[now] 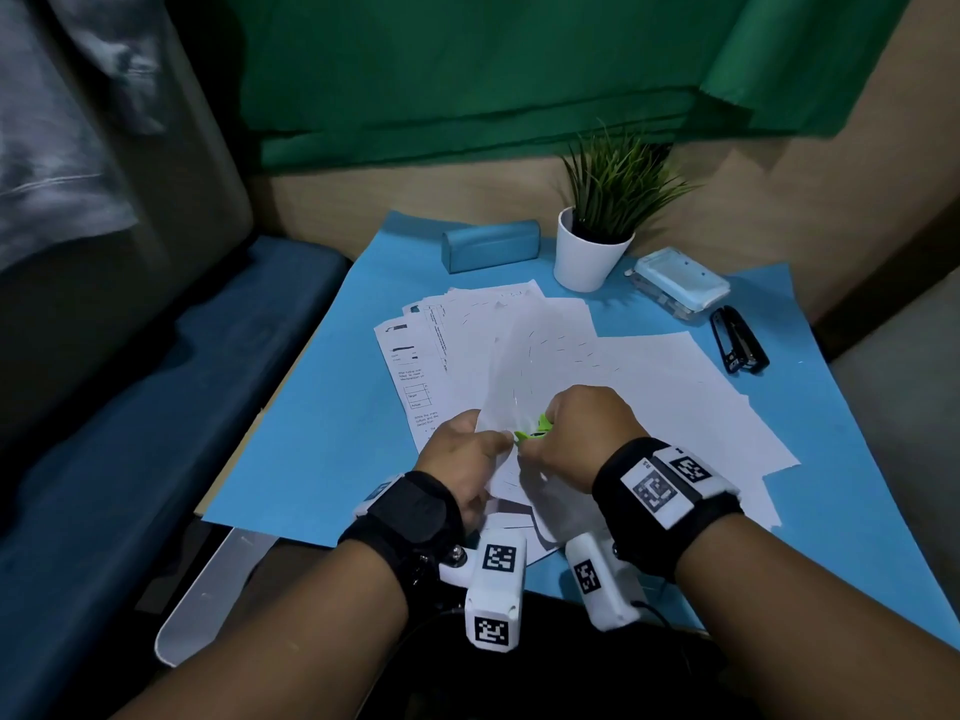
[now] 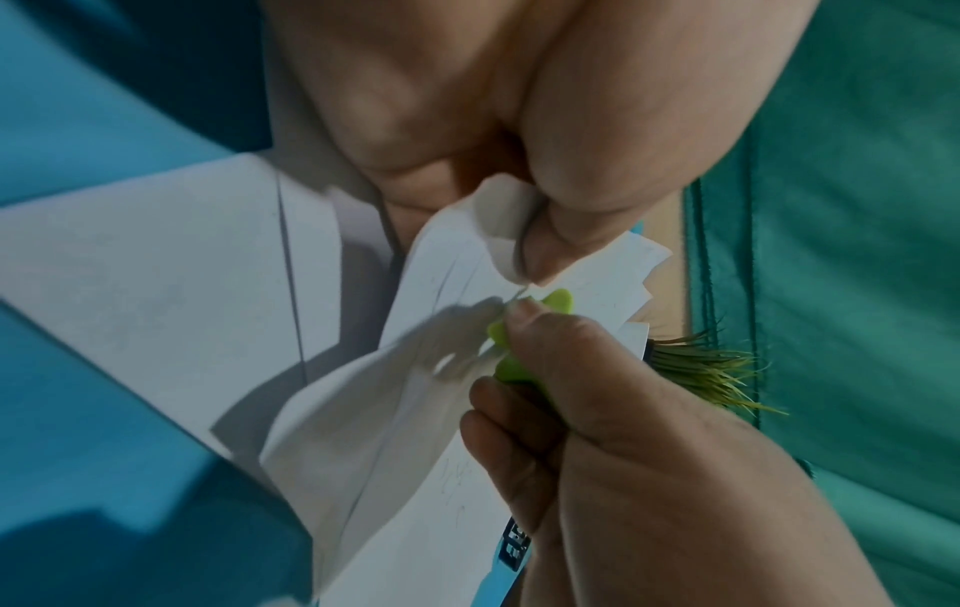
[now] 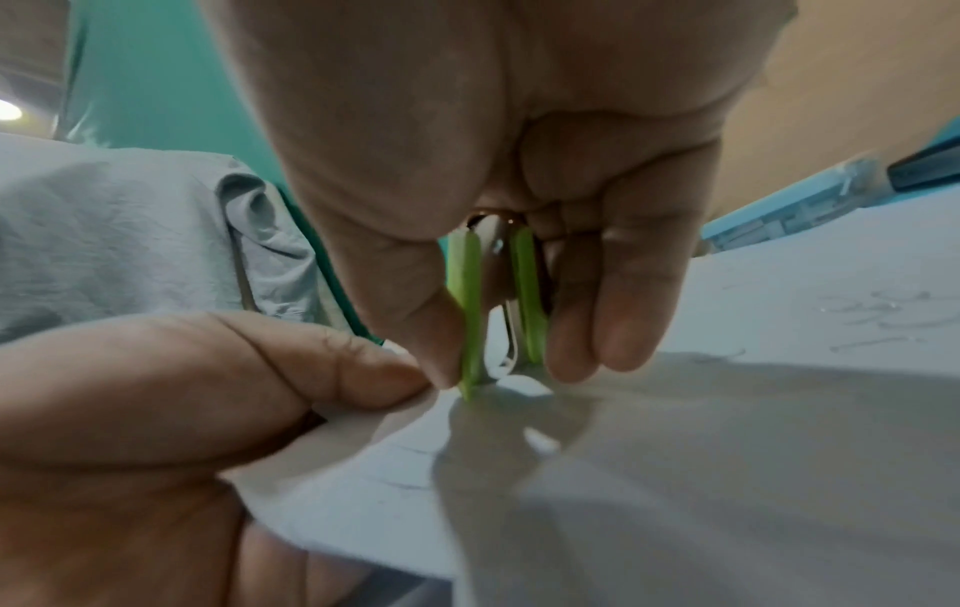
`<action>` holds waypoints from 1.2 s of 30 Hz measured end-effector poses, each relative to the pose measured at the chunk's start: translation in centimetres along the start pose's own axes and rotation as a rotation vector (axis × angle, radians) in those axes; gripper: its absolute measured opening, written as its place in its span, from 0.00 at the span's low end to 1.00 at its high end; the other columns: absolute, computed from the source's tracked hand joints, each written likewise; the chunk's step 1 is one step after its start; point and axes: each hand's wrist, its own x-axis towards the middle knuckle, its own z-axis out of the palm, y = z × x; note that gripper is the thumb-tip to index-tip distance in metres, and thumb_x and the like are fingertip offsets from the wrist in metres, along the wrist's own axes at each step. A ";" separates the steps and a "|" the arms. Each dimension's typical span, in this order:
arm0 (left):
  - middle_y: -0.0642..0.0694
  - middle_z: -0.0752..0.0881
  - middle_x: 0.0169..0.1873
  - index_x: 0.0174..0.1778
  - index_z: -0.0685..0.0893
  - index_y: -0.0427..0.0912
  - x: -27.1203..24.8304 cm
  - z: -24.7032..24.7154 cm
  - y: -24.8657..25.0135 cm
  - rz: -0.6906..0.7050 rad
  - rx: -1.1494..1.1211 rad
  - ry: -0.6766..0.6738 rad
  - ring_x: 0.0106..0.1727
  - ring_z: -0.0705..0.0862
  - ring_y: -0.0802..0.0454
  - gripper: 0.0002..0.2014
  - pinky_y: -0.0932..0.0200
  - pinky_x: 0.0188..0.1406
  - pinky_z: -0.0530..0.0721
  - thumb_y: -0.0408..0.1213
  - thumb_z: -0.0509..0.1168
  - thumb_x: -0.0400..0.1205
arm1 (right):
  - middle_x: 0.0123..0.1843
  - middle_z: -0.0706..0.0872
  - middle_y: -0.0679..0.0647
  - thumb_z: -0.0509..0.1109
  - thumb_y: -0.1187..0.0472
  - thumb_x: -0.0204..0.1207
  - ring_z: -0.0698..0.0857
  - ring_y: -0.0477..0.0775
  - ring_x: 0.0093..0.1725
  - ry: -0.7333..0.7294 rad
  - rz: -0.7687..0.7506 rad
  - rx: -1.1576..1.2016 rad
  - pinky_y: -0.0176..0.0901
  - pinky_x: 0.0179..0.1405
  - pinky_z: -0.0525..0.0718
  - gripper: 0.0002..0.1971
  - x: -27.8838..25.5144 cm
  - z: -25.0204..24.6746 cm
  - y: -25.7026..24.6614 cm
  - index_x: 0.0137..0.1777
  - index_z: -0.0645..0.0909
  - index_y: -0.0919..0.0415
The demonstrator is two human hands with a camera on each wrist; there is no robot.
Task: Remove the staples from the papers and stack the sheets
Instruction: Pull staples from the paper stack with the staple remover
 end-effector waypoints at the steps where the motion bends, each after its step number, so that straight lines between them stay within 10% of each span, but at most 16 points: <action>1: 0.22 0.87 0.54 0.54 0.88 0.39 0.1 0.0 -0.2 0.001 -0.017 -0.003 0.52 0.88 0.21 0.12 0.08 0.51 0.75 0.29 0.67 0.76 | 0.31 0.82 0.52 0.76 0.48 0.63 0.83 0.55 0.37 -0.007 0.016 0.013 0.39 0.24 0.68 0.14 0.0 0.1 0.0 0.31 0.80 0.58; 7: 0.23 0.87 0.55 0.51 0.90 0.45 0.8 -0.3 -0.9 0.003 -0.018 0.002 0.47 0.83 0.31 0.14 0.05 0.50 0.70 0.35 0.68 0.71 | 0.35 0.86 0.54 0.81 0.48 0.62 0.85 0.56 0.40 -0.039 0.057 0.170 0.42 0.34 0.81 0.16 0.1 0.2 0.6 0.36 0.84 0.61; 11: 0.25 0.89 0.44 0.50 0.89 0.40 0.1 0.2 -0.2 0.030 0.004 0.032 0.37 0.87 0.36 0.09 0.31 0.39 0.90 0.28 0.65 0.79 | 0.33 0.90 0.59 0.83 0.59 0.57 0.90 0.61 0.36 -0.088 0.118 0.535 0.55 0.41 0.91 0.11 0.4 0.9 2.0 0.34 0.87 0.64; 13: 0.26 0.90 0.46 0.51 0.86 0.34 0.2 0.2 0.0 0.010 -0.046 0.029 0.42 0.90 0.30 0.09 0.29 0.43 0.90 0.22 0.62 0.81 | 0.30 0.87 0.63 0.83 0.68 0.60 0.87 0.63 0.30 -0.130 0.181 0.789 0.59 0.42 0.90 0.09 0.4 1.0 2.6 0.34 0.85 0.70; 18: 0.19 0.82 0.59 0.56 0.79 0.28 -0.1 0.6 1.0 -0.055 -0.056 0.037 0.53 0.86 0.24 0.09 0.20 0.31 0.85 0.21 0.61 0.81 | 0.32 0.85 0.68 0.77 0.75 0.69 0.84 0.58 0.28 -0.195 0.275 1.158 0.45 0.32 0.87 0.07 -0.6 1.1 3.2 0.45 0.84 0.77; 27: 0.37 0.82 0.36 0.36 0.75 0.37 -0.7 0.7 1.7 -0.094 -0.105 0.083 0.38 0.84 0.39 0.13 0.31 0.43 0.87 0.17 0.60 0.83 | 0.35 0.84 0.64 0.73 0.71 0.74 0.85 0.55 0.31 -0.221 0.358 1.495 0.46 0.35 0.90 0.04 -0.5 2.0 4.5 0.46 0.83 0.73; 33: 0.31 0.85 0.47 0.51 0.80 0.30 -1.1 0.6 1.5 -0.073 -0.004 0.020 0.39 0.87 0.36 0.05 0.29 0.33 0.89 0.21 0.63 0.82 | 0.35 0.84 0.66 0.80 0.68 0.68 0.83 0.57 0.31 -0.120 0.285 1.200 0.47 0.37 0.88 0.12 0.0 1.7 4.8 0.44 0.84 0.77; 36: 0.31 0.84 0.40 0.50 0.81 0.31 -0.9 0.2 1.6 -0.067 0.051 0.025 0.26 0.86 0.40 0.05 0.49 0.23 0.87 0.22 0.63 0.81 | 0.30 0.86 0.53 0.83 0.53 0.59 0.81 0.52 0.30 -0.038 0.135 0.679 0.43 0.38 0.82 0.17 0.3 1.1 4.7 0.38 0.86 0.67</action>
